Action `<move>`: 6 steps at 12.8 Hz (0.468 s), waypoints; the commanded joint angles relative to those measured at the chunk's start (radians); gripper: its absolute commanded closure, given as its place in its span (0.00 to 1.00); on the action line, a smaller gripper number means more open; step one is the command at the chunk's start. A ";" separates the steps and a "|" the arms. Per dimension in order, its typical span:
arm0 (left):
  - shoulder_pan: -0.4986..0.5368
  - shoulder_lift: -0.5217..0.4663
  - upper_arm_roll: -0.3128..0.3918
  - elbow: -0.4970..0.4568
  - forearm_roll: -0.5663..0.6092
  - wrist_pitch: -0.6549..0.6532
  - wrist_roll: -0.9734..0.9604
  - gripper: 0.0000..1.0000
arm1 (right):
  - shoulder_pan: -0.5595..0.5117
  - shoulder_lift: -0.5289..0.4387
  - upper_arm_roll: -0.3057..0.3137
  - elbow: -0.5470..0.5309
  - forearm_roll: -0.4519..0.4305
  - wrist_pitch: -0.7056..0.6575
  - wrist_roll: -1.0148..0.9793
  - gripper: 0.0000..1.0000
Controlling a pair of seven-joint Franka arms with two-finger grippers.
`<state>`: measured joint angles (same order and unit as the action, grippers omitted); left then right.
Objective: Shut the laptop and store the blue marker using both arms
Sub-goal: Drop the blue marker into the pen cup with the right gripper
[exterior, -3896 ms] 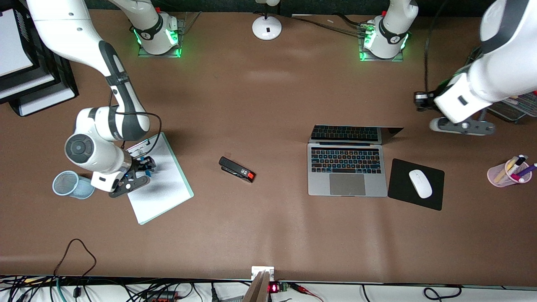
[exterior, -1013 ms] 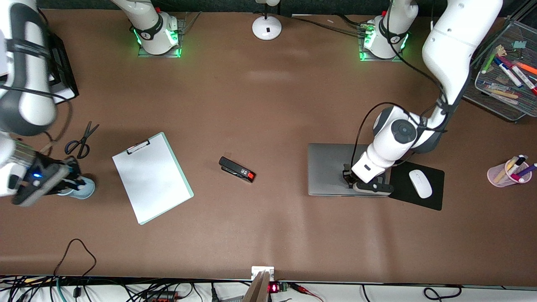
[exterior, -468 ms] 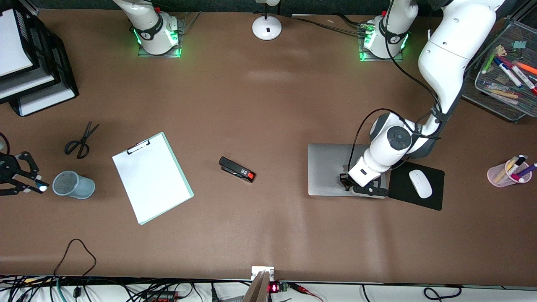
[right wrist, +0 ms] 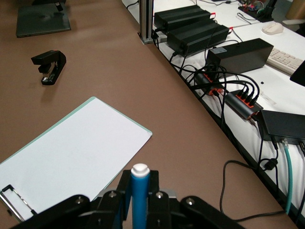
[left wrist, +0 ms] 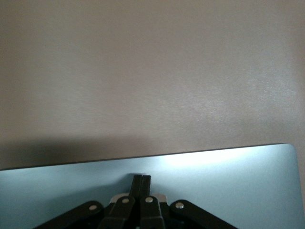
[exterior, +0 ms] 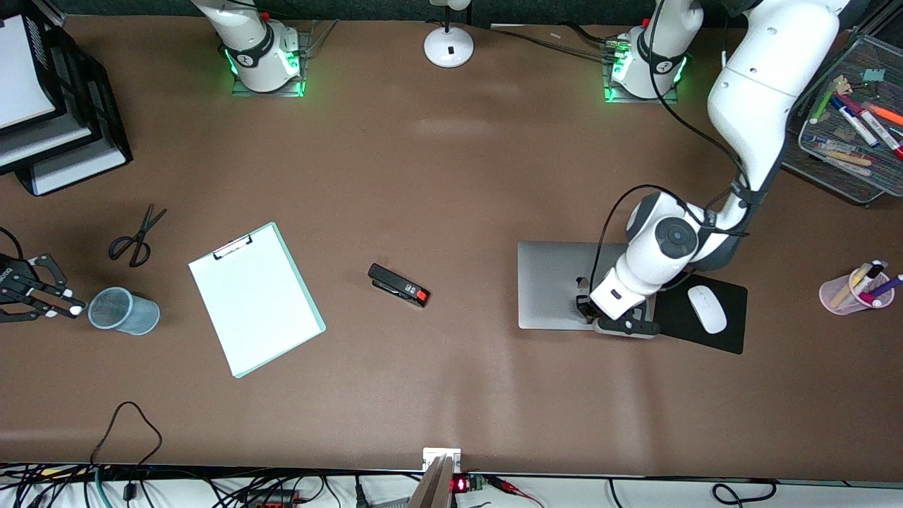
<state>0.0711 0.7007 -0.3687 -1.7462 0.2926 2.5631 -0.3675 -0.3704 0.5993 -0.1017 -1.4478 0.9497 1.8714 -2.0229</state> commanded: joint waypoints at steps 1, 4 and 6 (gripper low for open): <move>0.006 -0.095 -0.050 0.103 0.016 -0.301 0.033 1.00 | -0.027 0.059 0.016 0.017 0.092 -0.021 -0.103 1.00; 0.016 -0.148 -0.097 0.246 0.010 -0.623 0.099 1.00 | -0.028 0.091 0.016 0.015 0.116 -0.028 -0.137 0.99; 0.053 -0.216 -0.108 0.287 -0.065 -0.727 0.178 0.99 | -0.036 0.097 0.016 0.010 0.116 -0.041 -0.160 0.91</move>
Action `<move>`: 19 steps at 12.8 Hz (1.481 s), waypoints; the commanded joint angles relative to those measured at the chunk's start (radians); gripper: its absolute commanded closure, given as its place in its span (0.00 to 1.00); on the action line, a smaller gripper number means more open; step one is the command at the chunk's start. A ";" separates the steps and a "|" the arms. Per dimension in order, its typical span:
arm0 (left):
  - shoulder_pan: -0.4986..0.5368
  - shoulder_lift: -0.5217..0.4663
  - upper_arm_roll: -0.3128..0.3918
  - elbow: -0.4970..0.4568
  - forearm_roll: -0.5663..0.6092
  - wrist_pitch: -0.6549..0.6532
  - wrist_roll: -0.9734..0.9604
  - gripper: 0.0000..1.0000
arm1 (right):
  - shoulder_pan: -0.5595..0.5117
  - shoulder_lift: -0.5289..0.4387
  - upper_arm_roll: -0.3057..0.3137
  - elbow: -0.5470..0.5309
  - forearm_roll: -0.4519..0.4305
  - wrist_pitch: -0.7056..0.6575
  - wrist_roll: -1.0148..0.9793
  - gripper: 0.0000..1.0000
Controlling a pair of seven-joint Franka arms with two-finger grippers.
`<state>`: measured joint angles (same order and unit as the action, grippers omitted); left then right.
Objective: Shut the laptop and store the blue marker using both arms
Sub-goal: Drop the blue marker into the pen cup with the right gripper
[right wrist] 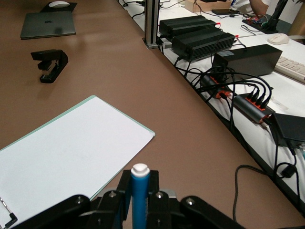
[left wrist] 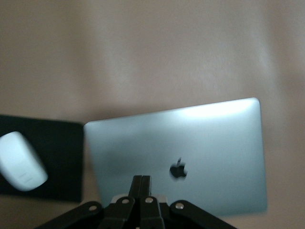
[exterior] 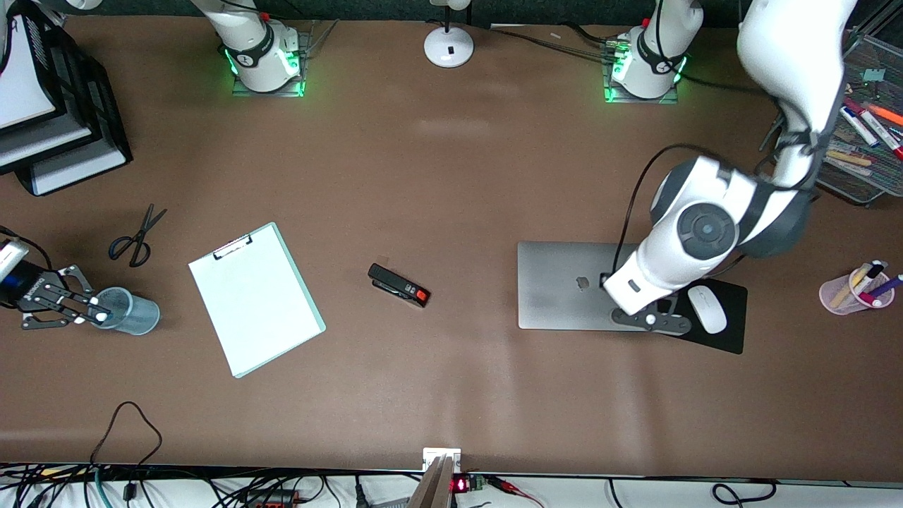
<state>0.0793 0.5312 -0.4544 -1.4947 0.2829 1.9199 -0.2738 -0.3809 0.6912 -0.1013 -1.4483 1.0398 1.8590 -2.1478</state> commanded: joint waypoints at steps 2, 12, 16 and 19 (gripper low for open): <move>0.089 -0.143 -0.023 0.039 -0.128 -0.145 0.148 0.69 | -0.029 0.011 0.015 0.012 0.020 -0.029 -0.032 0.47; 0.132 -0.204 -0.007 0.231 -0.123 -0.499 0.221 0.00 | 0.061 -0.172 0.000 0.025 -0.332 -0.021 0.593 0.00; 0.024 -0.313 0.291 0.104 -0.271 -0.425 0.343 0.00 | 0.230 -0.260 0.009 0.089 -0.711 -0.032 1.163 0.00; -0.113 -0.480 0.454 -0.141 -0.280 -0.206 0.341 0.00 | 0.330 -0.323 0.008 0.089 -0.858 -0.151 1.522 0.00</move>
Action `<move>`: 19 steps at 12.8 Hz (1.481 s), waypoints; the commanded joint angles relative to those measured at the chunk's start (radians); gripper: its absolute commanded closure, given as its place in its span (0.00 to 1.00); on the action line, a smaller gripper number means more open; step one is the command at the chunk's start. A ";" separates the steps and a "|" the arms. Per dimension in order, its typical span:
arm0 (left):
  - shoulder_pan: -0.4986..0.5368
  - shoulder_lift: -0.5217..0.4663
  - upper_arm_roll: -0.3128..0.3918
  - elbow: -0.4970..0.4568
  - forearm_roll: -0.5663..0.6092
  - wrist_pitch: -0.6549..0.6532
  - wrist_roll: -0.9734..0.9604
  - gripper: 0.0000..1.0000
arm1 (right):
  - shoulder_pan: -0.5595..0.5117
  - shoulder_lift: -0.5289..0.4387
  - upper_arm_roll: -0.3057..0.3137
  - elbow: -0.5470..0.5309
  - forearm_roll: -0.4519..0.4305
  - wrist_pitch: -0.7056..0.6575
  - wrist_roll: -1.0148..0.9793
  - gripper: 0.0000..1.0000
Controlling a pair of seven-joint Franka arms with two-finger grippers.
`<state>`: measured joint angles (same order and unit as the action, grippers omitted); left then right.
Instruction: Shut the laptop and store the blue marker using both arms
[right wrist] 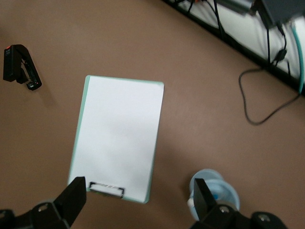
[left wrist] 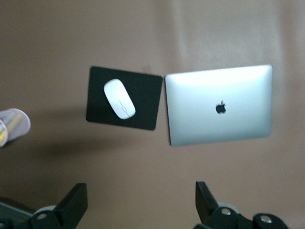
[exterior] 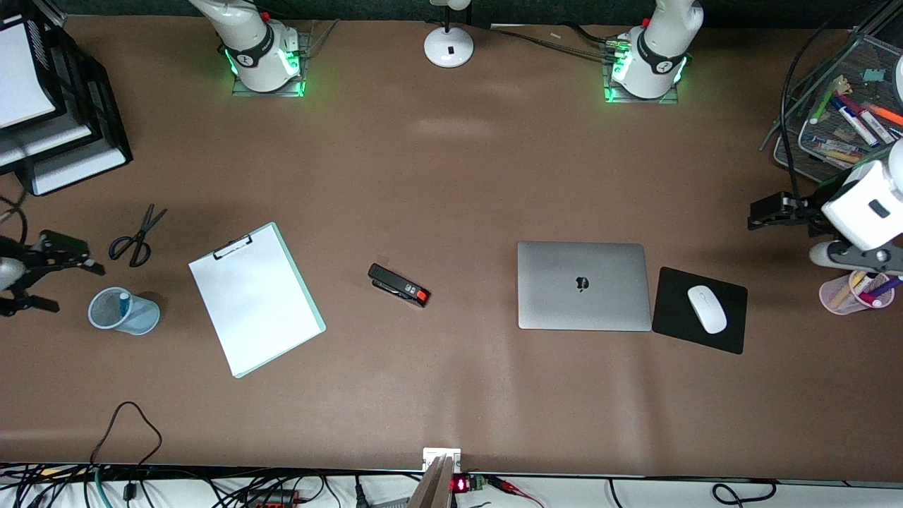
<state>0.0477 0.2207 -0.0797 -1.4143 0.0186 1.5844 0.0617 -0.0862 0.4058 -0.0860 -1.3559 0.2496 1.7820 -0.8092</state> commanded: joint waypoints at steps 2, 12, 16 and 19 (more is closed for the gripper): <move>-0.138 -0.210 0.135 -0.288 -0.014 0.167 0.006 0.00 | 0.074 -0.077 -0.003 -0.005 -0.119 -0.159 0.394 0.00; -0.134 -0.201 0.141 -0.269 -0.012 0.123 0.007 0.00 | 0.212 -0.363 -0.012 -0.181 -0.263 -0.309 0.791 0.00; -0.134 -0.198 0.141 -0.255 -0.012 0.126 0.006 0.00 | 0.186 -0.338 -0.018 -0.134 -0.251 -0.305 0.788 0.00; -0.135 -0.199 0.140 -0.255 -0.012 0.124 0.006 0.00 | 0.186 -0.331 -0.015 -0.123 -0.260 -0.317 0.802 0.00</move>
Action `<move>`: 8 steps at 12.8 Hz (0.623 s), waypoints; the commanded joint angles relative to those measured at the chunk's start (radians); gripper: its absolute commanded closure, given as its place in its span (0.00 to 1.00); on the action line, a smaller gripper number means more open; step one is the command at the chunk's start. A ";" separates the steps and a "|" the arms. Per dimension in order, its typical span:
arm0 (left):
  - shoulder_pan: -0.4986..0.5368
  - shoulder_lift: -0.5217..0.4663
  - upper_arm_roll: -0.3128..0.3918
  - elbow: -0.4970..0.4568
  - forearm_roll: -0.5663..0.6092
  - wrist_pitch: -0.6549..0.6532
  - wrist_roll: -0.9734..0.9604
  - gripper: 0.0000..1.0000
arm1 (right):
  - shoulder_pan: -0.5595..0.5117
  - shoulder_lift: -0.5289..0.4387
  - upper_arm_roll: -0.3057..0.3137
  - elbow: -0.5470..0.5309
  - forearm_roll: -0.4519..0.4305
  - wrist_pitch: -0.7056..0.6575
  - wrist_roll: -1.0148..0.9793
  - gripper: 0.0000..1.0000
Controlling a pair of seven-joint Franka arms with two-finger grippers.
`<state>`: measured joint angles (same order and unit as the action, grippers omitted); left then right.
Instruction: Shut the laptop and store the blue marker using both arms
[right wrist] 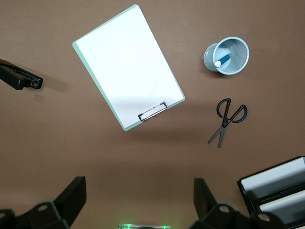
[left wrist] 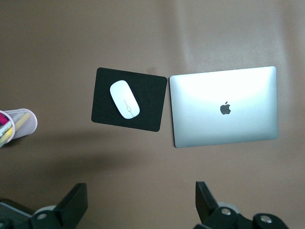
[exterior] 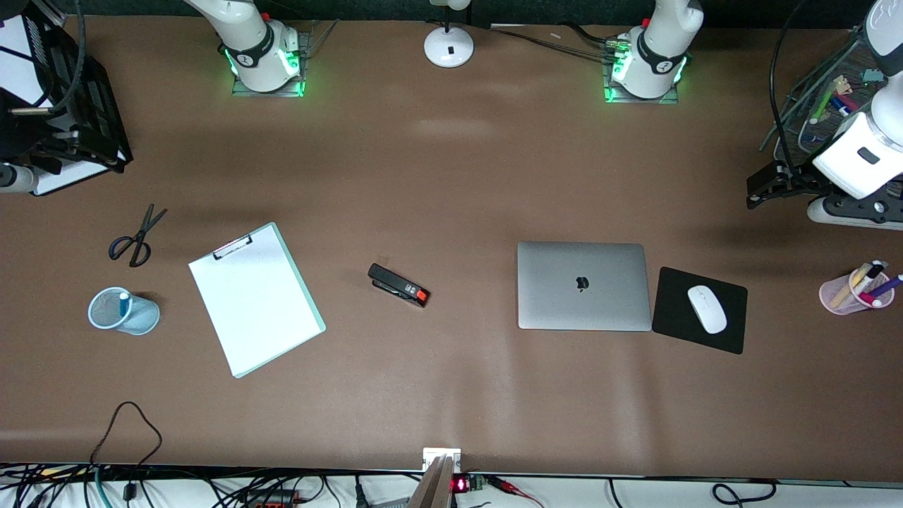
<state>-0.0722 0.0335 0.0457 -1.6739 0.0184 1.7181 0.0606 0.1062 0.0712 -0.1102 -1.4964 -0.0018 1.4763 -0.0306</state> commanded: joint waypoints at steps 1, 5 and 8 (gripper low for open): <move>-0.015 -0.012 0.010 0.005 -0.012 -0.009 0.004 0.00 | -0.010 0.002 0.007 0.015 0.000 -0.001 0.012 0.00; -0.015 -0.012 0.008 0.007 -0.011 -0.009 0.002 0.00 | 0.004 -0.028 0.015 -0.001 0.006 0.035 0.024 0.00; -0.017 -0.010 0.008 0.007 -0.006 -0.011 -0.001 0.00 | 0.004 -0.120 0.014 -0.115 -0.003 0.107 0.092 0.00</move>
<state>-0.0785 0.0330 0.0457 -1.6732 0.0183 1.7181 0.0605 0.1105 0.0412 -0.1013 -1.5069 -0.0009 1.5318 0.0153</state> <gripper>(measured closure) 0.000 0.000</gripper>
